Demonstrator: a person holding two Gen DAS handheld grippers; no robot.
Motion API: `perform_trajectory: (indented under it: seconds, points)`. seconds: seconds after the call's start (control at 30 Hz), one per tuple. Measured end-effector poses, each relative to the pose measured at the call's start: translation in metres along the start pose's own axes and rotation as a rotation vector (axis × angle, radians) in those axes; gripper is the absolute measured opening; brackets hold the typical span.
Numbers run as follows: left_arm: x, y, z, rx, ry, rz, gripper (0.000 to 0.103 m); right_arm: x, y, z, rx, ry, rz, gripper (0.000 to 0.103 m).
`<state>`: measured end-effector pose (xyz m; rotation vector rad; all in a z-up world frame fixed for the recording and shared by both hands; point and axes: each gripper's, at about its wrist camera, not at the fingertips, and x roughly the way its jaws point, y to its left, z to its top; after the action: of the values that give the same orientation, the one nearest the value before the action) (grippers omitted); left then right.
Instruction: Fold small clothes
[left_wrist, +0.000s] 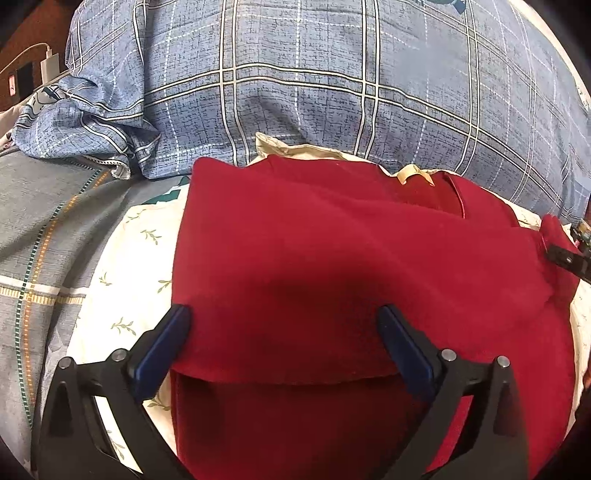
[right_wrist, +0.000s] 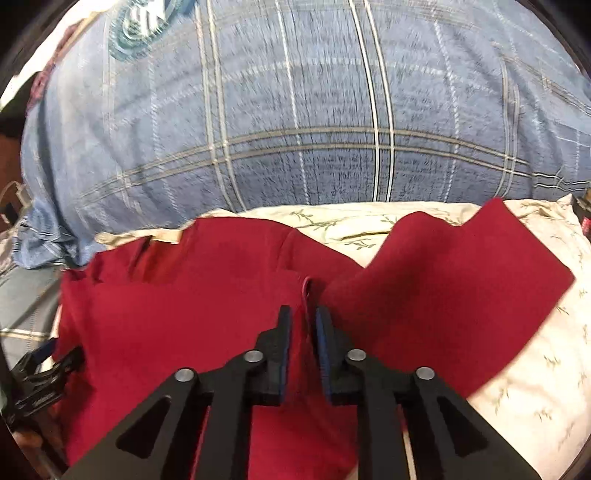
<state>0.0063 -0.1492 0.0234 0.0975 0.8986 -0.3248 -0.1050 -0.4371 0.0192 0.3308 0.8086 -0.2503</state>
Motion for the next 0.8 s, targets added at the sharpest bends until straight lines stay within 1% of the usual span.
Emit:
perform_trajectory:
  seconds: [0.03,0.07,0.1,0.13,0.2,0.27,0.33,0.37,0.4,0.47,0.5,0.57,0.63,0.67,0.73,0.77,0.8]
  points:
    - [0.000,0.000,0.000,0.001,-0.001,0.000,0.102,-0.007,0.000,-0.004,-0.004,-0.005,-0.004,0.031]
    - [0.000,-0.001,-0.001,0.002,-0.001,0.000,0.102,-0.021,-0.011,-0.010,0.018,-0.022,-0.004,0.034]
    - [0.000,-0.001,0.000,0.003,-0.001,-0.004,0.103,-0.021,-0.011,-0.010,0.018,-0.022,-0.004,0.038]
    - [0.000,0.000,0.000,0.003,-0.001,-0.009,0.103,-0.027,-0.020,-0.012,0.041,-0.027,-0.005,0.044]
    - [-0.001,0.000,0.000,-0.001,-0.001,-0.015,0.103,-0.038,-0.044,-0.015,0.103,-0.033,-0.027,0.049]
    - [-0.002,0.000,0.001,-0.005,-0.002,-0.020,0.103,-0.044,-0.072,-0.017,0.168,-0.041,-0.052,0.050]
    - [-0.002,-0.001,0.001,-0.005,-0.003,-0.021,0.103,-0.045,-0.098,-0.017,0.239,-0.032,-0.074,0.053]
    - [-0.002,-0.001,0.001,-0.005,-0.002,-0.020,0.103,-0.045,-0.123,-0.018,0.321,-0.034,-0.055,0.053]
    - [-0.002,-0.002,0.002,-0.003,-0.002,-0.018,0.103,-0.045,-0.123,-0.018,0.321,-0.034,-0.055,0.053]
    - [-0.002,-0.003,0.002,-0.001,-0.002,-0.013,0.103,-0.041,-0.144,-0.017,0.401,-0.039,-0.020,0.053]
    - [-0.002,-0.003,0.002,0.001,-0.002,-0.012,0.103,-0.034,-0.161,-0.014,0.465,-0.052,-0.013,0.053]
    - [-0.002,-0.003,0.002,0.002,0.000,-0.011,0.103,-0.032,-0.167,-0.012,0.485,-0.057,-0.009,0.053]
    - [-0.001,-0.003,0.003,0.002,0.000,-0.011,0.103,-0.023,-0.180,-0.007,0.543,-0.068,0.022,0.053]
    - [-0.001,-0.003,0.003,0.002,0.000,-0.011,0.103,-0.013,-0.198,-0.002,0.620,-0.097,0.095,0.053]
    - [-0.001,-0.003,0.003,0.002,0.000,-0.011,0.103,-0.005,-0.208,0.002,0.670,-0.147,0.182,0.053]
    - [-0.001,-0.003,0.003,0.002,0.001,-0.010,0.103,-0.005,-0.208,0.002,0.670,-0.147,0.182,0.053]
    - [0.000,-0.003,0.003,0.003,0.002,-0.009,0.103,-0.001,-0.214,0.004,0.691,-0.157,0.206,0.053]
